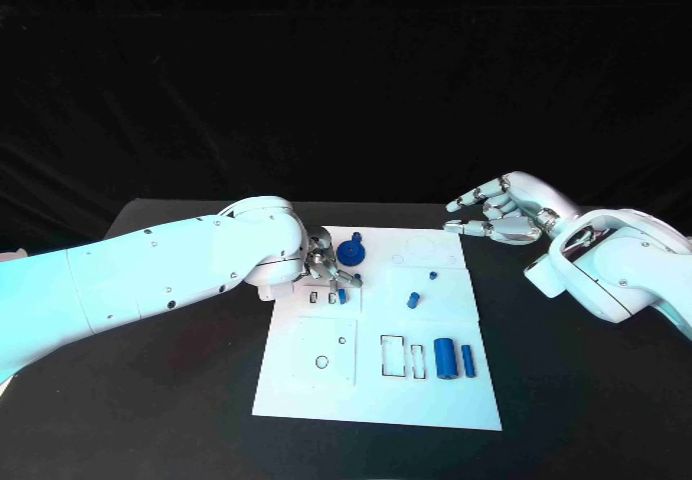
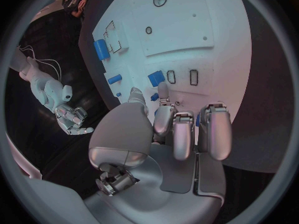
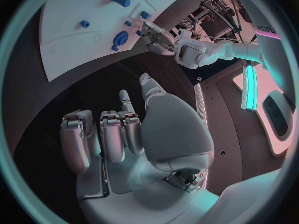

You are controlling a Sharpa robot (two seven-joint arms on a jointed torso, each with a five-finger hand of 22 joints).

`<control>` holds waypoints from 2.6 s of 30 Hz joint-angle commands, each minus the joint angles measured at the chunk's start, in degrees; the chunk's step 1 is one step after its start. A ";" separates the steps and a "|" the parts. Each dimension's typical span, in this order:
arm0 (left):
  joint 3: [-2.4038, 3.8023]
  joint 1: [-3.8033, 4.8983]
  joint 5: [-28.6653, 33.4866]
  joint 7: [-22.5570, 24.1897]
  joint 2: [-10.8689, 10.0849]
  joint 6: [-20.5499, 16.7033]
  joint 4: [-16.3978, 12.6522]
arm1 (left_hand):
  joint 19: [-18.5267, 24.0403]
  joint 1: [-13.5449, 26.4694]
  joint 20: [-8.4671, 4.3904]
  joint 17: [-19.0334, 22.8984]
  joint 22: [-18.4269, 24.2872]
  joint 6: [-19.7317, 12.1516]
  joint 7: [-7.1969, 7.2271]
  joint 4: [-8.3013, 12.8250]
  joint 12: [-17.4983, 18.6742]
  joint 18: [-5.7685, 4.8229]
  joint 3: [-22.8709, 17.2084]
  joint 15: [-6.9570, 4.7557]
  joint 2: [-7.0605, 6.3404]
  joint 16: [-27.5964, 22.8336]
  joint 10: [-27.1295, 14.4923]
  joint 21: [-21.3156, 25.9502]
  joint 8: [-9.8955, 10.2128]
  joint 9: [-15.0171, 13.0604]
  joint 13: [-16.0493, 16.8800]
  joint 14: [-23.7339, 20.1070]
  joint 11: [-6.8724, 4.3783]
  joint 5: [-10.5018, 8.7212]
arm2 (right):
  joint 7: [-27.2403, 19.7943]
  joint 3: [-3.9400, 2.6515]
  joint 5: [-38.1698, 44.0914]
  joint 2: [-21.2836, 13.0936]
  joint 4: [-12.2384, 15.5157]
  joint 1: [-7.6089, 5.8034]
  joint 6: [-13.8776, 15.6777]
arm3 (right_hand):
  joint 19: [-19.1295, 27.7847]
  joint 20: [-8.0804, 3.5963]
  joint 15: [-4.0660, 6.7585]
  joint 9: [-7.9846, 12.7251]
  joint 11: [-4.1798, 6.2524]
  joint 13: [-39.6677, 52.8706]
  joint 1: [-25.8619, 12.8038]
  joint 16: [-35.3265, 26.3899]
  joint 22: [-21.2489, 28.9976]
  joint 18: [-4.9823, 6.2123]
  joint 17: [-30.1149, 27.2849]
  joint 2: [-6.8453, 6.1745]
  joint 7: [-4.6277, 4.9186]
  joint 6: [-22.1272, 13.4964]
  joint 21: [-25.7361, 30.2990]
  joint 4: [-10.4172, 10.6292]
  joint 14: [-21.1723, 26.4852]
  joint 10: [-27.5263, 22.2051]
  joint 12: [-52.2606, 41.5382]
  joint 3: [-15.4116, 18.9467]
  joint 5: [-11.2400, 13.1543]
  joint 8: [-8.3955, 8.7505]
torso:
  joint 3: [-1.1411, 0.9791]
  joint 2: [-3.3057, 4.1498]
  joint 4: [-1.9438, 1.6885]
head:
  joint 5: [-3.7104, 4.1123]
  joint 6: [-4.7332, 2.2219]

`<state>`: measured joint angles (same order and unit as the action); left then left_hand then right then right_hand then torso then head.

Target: Assemble the parts on the task board

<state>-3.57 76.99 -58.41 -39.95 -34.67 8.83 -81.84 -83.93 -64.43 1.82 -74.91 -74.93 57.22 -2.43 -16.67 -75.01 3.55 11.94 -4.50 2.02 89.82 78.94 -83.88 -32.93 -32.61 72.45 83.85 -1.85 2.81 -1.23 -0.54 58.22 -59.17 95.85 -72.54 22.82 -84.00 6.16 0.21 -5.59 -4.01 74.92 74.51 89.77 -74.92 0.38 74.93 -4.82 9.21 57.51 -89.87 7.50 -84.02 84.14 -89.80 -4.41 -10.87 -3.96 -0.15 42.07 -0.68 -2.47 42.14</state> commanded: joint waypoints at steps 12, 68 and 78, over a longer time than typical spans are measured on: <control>-0.08 0.01 -0.21 -7.23 1.00 3.52 0.59 | -1.34 -0.31 -0.44 -15.09 -3.32 -0.14 0.44 0.13 -0.37 -1.12 0.34 -0.51 0.49 0.18 0.44 -0.36 -0.60 -0.80 0.14 6.15 0.04 0.14 | 0.43 0.05 0.89 0.15 -0.21 0.13 -1.11 | -6.00 0.07 -0.34 -0.08 -0.19 15.08 0.34 0.23 -15.08 -0.38 15.07 0.14 -0.31 -0.04 -0.13 0.05 -5.98 5.86 -0.20 0.55 -0.47 -0.13 | -0.05 0.01 -0.01 | -0.09 0.45; -0.40 -0.32 1.78 -5.16 2.01 3.58 2.03 | -1.08 -12.51 -1.03 -15.09 -3.90 -3.08 0.37 3.84 0.85 -1.07 -40.82 -0.72 -5.50 0.18 -0.55 -0.13 1.95 -8.55 -0.54 6.15 -0.43 0.27 | 0.91 0.11 1.37 0.57 -0.47 0.22 -2.12 | -6.00 0.06 -0.33 -0.09 -0.18 15.08 0.41 0.23 -15.08 -0.38 15.07 0.21 -0.31 -0.06 -0.13 0.06 -5.98 5.86 -0.20 0.66 -0.73 -0.12 | -0.10 0.03 -0.03 | 0.00 1.51; -0.34 -0.40 2.31 -3.36 -0.30 -1.86 -0.09 | -1.28 -3.93 -0.64 -15.09 -4.56 -3.07 0.45 9.61 0.50 -1.19 -57.39 -0.68 -10.52 0.18 0.29 -0.30 0.45 -12.30 -0.30 6.15 -0.17 0.74 | 0.97 0.19 1.35 0.80 -0.75 0.33 -2.53 | -6.00 0.05 -0.33 -0.10 -0.18 15.08 0.40 0.23 -15.08 -0.38 15.07 0.23 -0.30 -0.07 -0.13 0.10 -5.98 5.86 -0.20 0.79 -0.83 -0.11 | -0.14 0.00 -0.12 | 0.09 1.34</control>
<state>-3.96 76.58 -56.92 -40.02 -34.84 10.30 -81.50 -83.93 -68.76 0.99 -74.93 -74.90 53.85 -2.34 -14.89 -74.24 3.02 -37.29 -5.23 -8.51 89.82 79.04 -84.08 -32.15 -44.80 72.10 84.18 -2.15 3.54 -0.36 -0.36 59.00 -58.45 95.15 -72.27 21.35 -84.00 6.16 0.21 -5.61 -4.01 74.92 74.50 89.77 -74.92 0.38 74.93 -4.82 9.20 57.51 -89.87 7.66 -84.01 84.14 -89.80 -3.96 -11.52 -3.96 -0.27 42.07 -0.73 -2.36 43.59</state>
